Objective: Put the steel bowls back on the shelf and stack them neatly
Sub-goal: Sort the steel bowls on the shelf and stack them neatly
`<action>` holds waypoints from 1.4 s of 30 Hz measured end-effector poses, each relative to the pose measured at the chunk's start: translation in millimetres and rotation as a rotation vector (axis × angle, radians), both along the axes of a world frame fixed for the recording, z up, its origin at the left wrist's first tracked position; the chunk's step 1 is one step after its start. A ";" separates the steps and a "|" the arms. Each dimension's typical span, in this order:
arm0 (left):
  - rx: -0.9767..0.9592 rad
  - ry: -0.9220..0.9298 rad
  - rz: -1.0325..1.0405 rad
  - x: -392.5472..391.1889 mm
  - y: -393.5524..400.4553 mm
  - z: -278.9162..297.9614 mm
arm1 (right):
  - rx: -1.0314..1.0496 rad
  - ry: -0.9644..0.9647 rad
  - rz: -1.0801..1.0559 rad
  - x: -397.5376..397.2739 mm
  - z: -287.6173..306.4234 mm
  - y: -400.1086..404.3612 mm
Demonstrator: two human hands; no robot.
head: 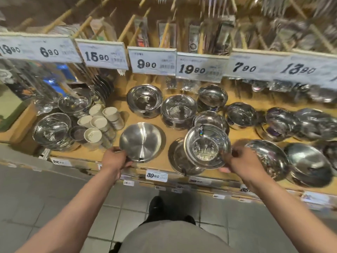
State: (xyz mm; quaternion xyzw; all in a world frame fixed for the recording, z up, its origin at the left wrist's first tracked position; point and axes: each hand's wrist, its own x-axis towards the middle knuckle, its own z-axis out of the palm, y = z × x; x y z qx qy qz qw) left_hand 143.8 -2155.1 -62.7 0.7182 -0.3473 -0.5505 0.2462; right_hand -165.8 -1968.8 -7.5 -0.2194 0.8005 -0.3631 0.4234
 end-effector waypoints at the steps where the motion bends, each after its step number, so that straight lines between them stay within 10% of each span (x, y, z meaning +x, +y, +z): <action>1: -0.002 -0.008 -0.005 -0.9 -0.8 -0.6 | -0.014 -0.038 -0.016 2.9 0.2 0.4; 10: 0.035 -0.011 -0.066 4.9 -6.5 -3.4 | -0.063 -0.154 -0.031 13.5 1.8 -5.1; 15: -0.340 -0.589 -0.384 -5.0 17.1 36.0 | -0.084 -0.148 0.042 15.0 4.4 -4.0; 18: -0.601 -0.434 -0.560 -35.1 35.5 76.8 | -0.076 -0.095 0.174 14.2 10.9 -6.4; 21: -0.412 -0.097 -0.812 -72.1 42.6 106.9 | -0.043 -0.043 0.332 10.0 21.5 -12.6; 27: -0.330 -0.246 -1.211 -111.0 40.4 113.8 | -0.045 0.084 0.506 -0.8 34.9 -16.2; 37: 0.030 0.118 -0.323 -100.3 77.5 66.1 | -0.045 -0.265 0.133 11.3 7.0 14.9; 42: 0.062 0.198 -0.207 -111.3 100.9 56.4 | -0.160 -0.324 0.039 35.5 -3.2 -5.5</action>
